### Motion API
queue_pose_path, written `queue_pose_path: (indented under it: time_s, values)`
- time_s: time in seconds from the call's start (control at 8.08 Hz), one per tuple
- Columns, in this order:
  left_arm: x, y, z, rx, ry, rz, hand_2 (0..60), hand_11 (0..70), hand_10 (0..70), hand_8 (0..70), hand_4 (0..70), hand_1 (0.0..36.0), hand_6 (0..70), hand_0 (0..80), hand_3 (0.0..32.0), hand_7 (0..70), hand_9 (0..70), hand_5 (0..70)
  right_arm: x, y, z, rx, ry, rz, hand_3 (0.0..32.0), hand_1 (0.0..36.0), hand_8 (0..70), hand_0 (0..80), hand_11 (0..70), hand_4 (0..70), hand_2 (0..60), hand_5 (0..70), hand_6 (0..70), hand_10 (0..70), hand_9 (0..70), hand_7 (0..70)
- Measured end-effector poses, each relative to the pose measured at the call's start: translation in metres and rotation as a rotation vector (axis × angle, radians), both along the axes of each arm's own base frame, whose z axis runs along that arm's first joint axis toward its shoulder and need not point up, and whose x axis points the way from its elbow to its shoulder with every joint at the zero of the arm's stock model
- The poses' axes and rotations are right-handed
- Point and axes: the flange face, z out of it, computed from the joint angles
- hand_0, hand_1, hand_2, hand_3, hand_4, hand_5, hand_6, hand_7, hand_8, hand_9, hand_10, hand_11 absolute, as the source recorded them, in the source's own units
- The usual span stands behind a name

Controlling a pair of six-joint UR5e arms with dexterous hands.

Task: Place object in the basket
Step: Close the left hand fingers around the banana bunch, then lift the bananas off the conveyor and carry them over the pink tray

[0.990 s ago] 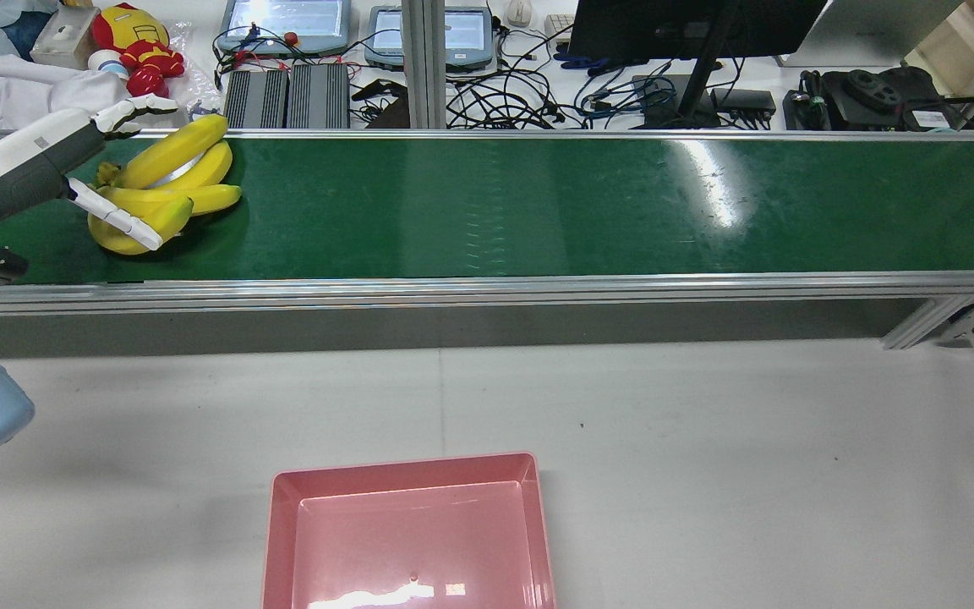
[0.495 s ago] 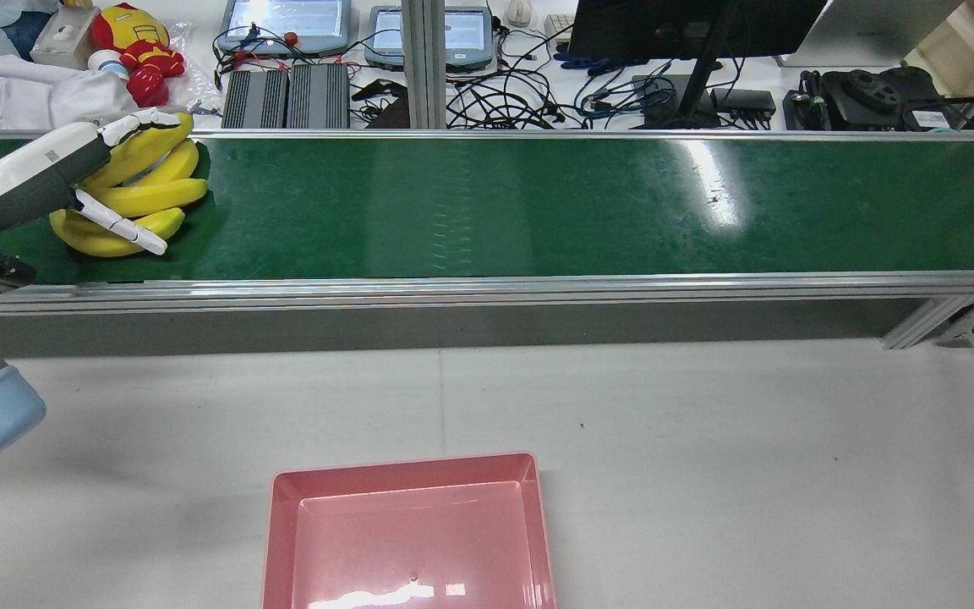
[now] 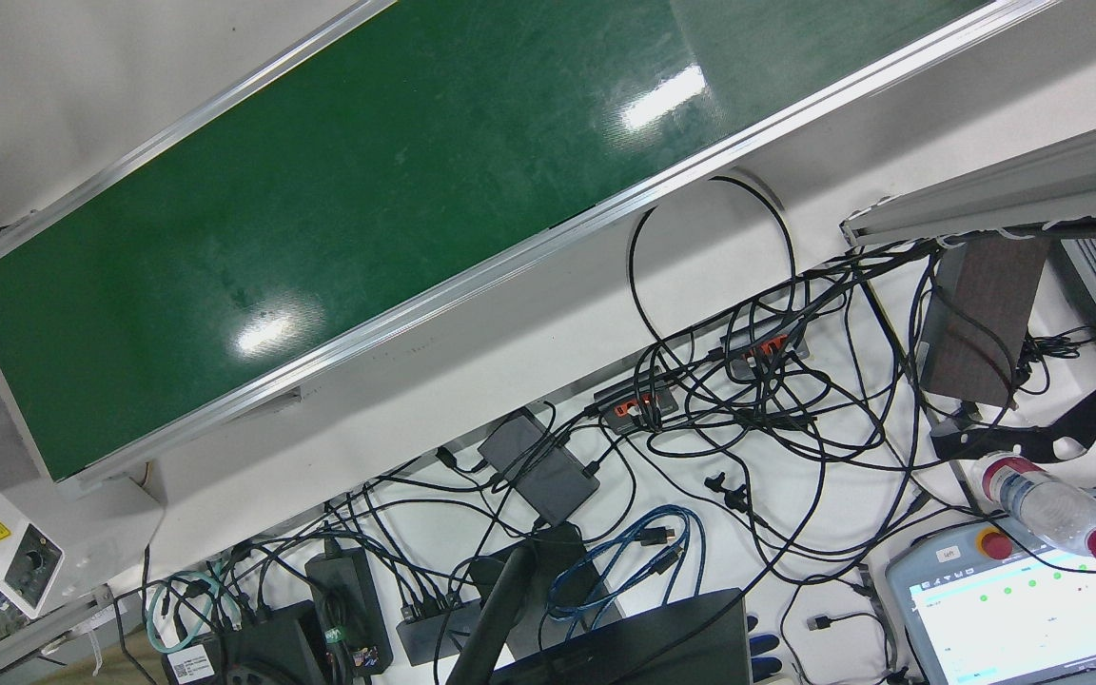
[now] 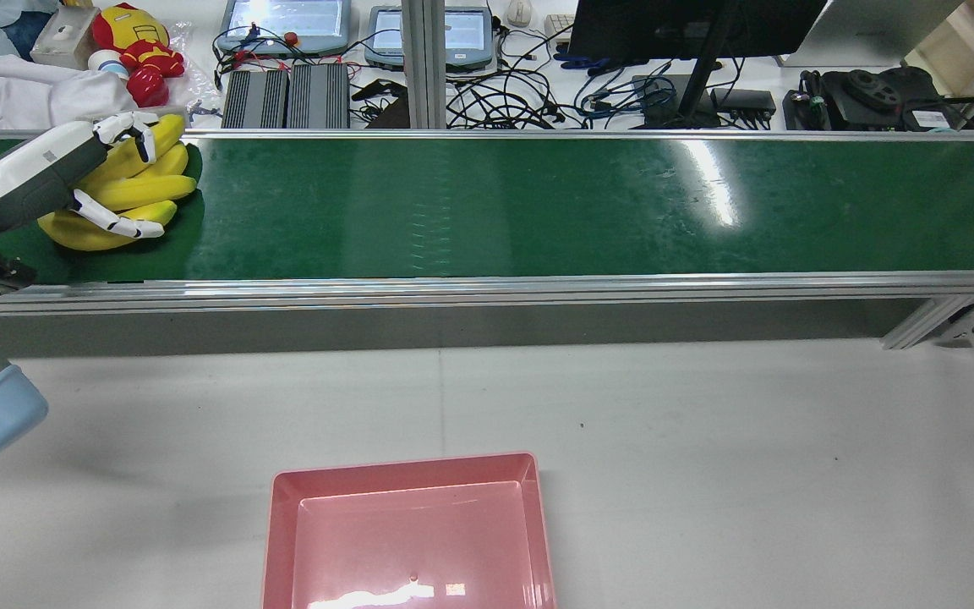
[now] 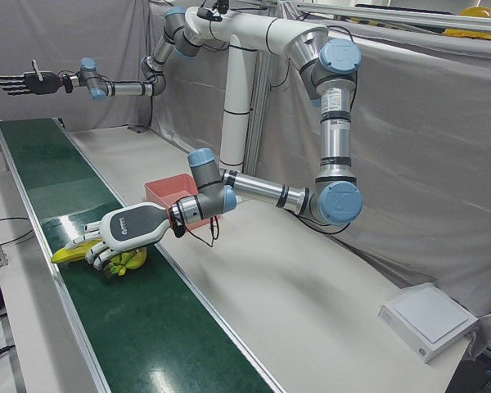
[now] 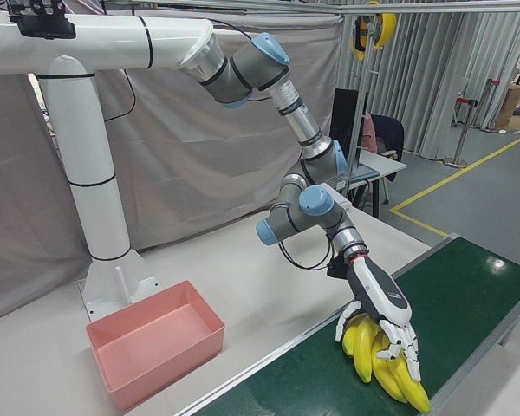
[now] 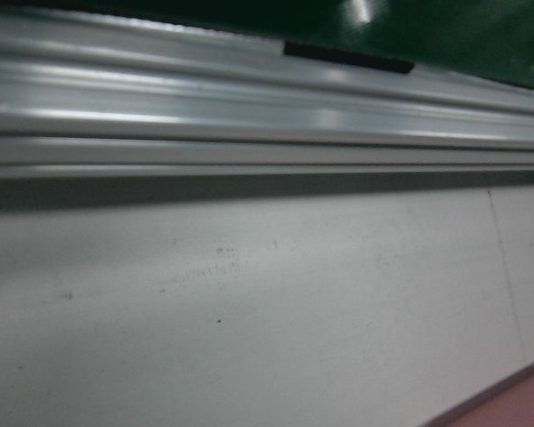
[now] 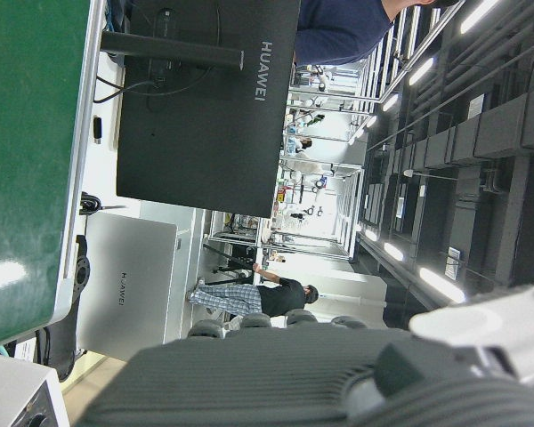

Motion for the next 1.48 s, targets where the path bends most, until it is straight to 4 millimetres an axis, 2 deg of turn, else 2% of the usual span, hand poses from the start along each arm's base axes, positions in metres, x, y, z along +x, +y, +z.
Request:
queue_pose_path:
  time_s: [0.12,0.25,0.37,0.49,0.62,0.87,0.99,1.24,1.36,1.48]
  values:
    - [0.000,0.000,0.000,0.000,0.000,0.000,60.0,65.9,45.8,53.2,21.4,35.9,27.9,52.6,0.0,67.7,64.6,70.0,0.000,0.000,0.000,-0.001,0.000,0.000,0.0,0.0,0.0,0.0,0.0,0.0,0.0,0.0,0.0,0.0,0.0,0.0]
    - [0.000,0.000,0.000,-0.001,-0.001,0.000,60.0,70.0,49.3,56.4,22.9,34.1,31.1,51.7,0.0,70.0,67.9,70.0,0.000,0.000,0.000,-0.001,0.000,0.000,0.0,0.0,0.0,0.0,0.0,0.0,0.0,0.0,0.0,0.0,0.0,0.0]
    - [-0.001,0.000,0.001,-0.006,-0.003,-0.001,60.0,70.0,54.3,61.2,28.1,32.2,36.1,50.0,0.0,70.0,70.0,70.0,0.000,0.000,0.001,-0.002,0.000,0.000,0.0,0.0,0.0,0.0,0.0,0.0,0.0,0.0,0.0,0.0,0.0,0.0]
    - [-0.004,0.001,-0.001,-0.011,-0.001,-0.003,60.0,70.0,56.5,63.0,34.8,32.8,42.1,50.5,0.0,70.0,70.0,70.0,0.000,0.000,0.000,-0.001,0.000,0.000,0.0,0.0,0.0,0.0,0.0,0.0,0.0,0.0,0.0,0.0,0.0,0.0]
    - [-0.010,0.006,-0.015,0.002,0.013,-0.004,60.0,70.0,57.0,63.5,38.2,32.2,45.3,50.5,0.0,70.0,70.0,70.0,0.000,0.000,0.001,-0.002,0.000,0.000,0.0,0.0,0.0,0.0,0.0,0.0,0.0,0.0,0.0,0.0,0.0,0.0]
    - [-0.029,0.031,-0.059,0.060,0.057,-0.007,60.0,70.0,53.8,61.6,36.2,31.5,44.2,48.4,0.0,70.0,70.0,70.0,0.000,0.000,0.001,-0.001,0.000,0.000,0.0,0.0,0.0,0.0,0.0,0.0,0.0,0.0,0.0,0.0,0.0,0.0]
    - [-0.035,0.040,-0.072,0.069,0.076,-0.002,60.0,70.0,52.4,60.4,35.3,31.2,43.8,47.7,0.0,70.0,68.7,70.0,0.000,0.000,0.000,-0.001,0.000,0.000,0.0,0.0,0.0,0.0,0.0,0.0,0.0,0.0,0.0,0.0,0.0,0.0]
    - [-0.040,0.055,-0.085,0.050,0.160,0.016,60.0,70.0,53.1,61.0,41.9,30.7,47.5,47.8,0.0,70.0,69.0,70.0,0.000,0.000,0.000,-0.001,0.000,0.000,0.0,0.0,0.0,0.0,0.0,0.0,0.0,0.0,0.0,0.0,0.0,0.0]
    - [-0.042,0.065,-0.095,0.050,0.210,0.039,60.0,70.0,53.8,61.1,41.3,30.5,48.3,47.7,0.0,70.0,69.1,70.0,0.000,0.000,0.000,-0.001,0.000,0.000,0.0,0.0,0.0,0.0,0.0,0.0,0.0,0.0,0.0,0.0,0.0,0.0]
    - [-0.034,0.075,-0.101,0.038,0.262,0.096,60.0,70.0,53.4,60.8,40.3,30.6,47.9,47.5,0.0,70.0,68.7,70.0,0.000,0.000,0.001,-0.001,0.000,0.000,0.0,0.0,0.0,0.0,0.0,0.0,0.0,0.0,0.0,0.0,0.0,0.0]
